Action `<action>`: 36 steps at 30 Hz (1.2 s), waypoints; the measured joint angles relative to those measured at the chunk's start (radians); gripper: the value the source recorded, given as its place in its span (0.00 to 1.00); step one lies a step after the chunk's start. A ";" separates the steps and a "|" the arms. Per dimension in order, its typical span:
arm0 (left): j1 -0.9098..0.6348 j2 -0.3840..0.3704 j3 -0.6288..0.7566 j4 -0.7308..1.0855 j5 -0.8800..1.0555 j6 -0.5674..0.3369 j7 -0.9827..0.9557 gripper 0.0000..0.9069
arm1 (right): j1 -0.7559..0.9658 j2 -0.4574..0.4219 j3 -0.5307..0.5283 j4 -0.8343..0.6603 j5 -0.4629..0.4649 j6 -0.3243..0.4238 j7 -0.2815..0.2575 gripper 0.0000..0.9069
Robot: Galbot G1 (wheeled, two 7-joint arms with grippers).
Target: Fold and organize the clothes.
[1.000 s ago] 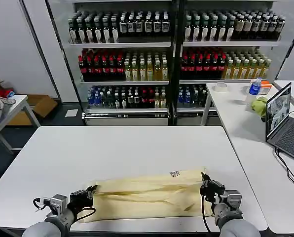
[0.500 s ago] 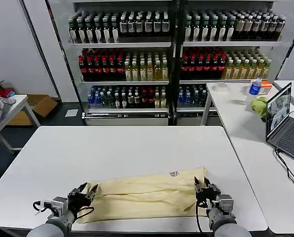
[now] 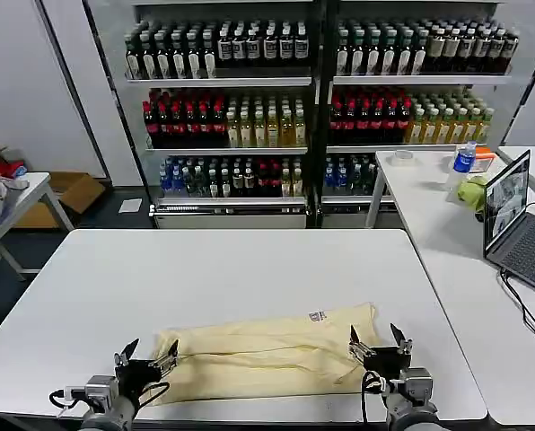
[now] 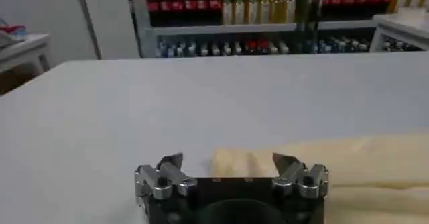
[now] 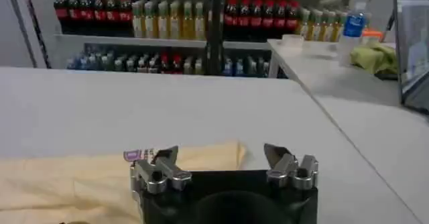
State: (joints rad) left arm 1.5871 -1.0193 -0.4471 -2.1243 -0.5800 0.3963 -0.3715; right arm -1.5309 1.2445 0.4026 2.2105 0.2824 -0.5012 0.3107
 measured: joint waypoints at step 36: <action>0.014 -0.127 -0.015 0.043 -0.117 -0.037 0.008 0.01 | -0.056 -0.004 0.025 0.066 -0.016 0.014 0.002 1.00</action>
State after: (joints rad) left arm 1.6011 -1.1464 -0.4624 -2.0816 -0.6970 0.3595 -0.3635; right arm -1.5865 1.2406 0.4274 2.2767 0.2665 -0.4871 0.3132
